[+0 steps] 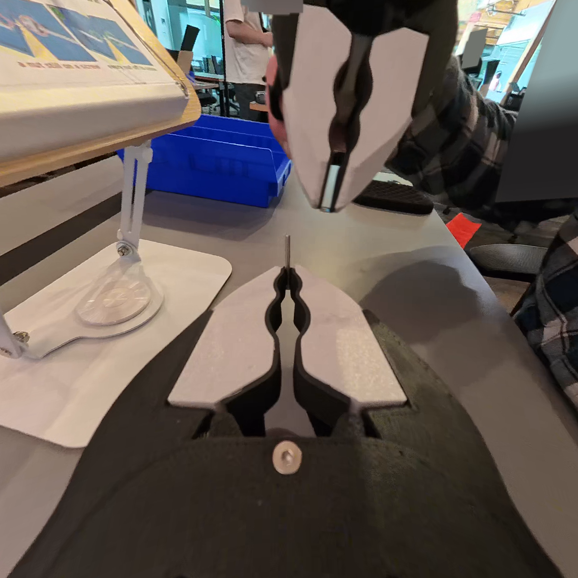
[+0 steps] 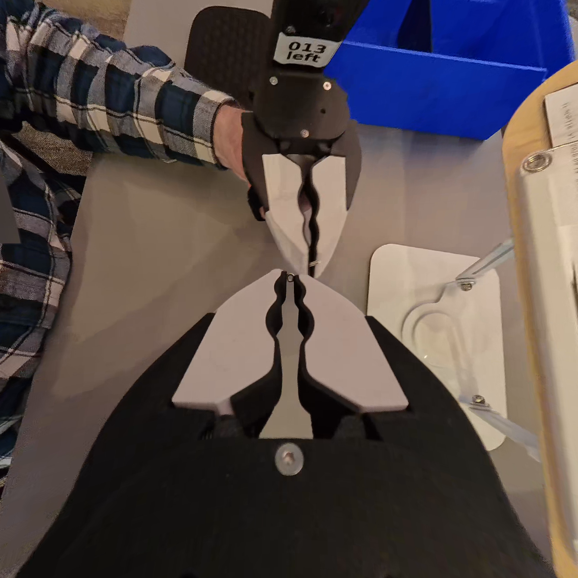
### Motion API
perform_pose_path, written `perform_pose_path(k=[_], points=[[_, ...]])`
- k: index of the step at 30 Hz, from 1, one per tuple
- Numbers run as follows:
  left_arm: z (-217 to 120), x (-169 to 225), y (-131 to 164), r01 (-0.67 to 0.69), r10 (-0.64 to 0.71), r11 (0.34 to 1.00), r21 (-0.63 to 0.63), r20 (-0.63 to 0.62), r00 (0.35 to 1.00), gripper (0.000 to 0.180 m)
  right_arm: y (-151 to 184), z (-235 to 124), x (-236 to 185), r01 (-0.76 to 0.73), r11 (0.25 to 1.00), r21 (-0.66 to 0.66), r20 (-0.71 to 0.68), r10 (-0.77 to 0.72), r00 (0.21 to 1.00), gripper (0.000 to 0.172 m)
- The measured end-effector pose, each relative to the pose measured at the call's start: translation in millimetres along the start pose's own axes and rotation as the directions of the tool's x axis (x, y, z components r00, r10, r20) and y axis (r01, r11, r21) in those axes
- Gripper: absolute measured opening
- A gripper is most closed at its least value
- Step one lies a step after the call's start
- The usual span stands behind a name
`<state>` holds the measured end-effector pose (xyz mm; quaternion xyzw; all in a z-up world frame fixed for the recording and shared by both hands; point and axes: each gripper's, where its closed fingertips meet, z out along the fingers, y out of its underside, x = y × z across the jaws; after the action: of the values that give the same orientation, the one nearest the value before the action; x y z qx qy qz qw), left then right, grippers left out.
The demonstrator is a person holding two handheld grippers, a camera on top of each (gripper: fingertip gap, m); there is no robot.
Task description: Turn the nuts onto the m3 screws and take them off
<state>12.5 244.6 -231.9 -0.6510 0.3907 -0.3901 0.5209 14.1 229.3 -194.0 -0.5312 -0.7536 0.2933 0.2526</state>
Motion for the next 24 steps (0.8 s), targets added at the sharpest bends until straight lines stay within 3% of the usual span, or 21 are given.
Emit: perform_pose_path(k=[24], points=[[7, 12, 2, -0.023, 0.022, 0.999, -0.024, -0.041, 0.999, 0.002, 7, 13, 4, 0.070, 0.997, -0.040, 0.013, -0.069, 0.997, 0.005]])
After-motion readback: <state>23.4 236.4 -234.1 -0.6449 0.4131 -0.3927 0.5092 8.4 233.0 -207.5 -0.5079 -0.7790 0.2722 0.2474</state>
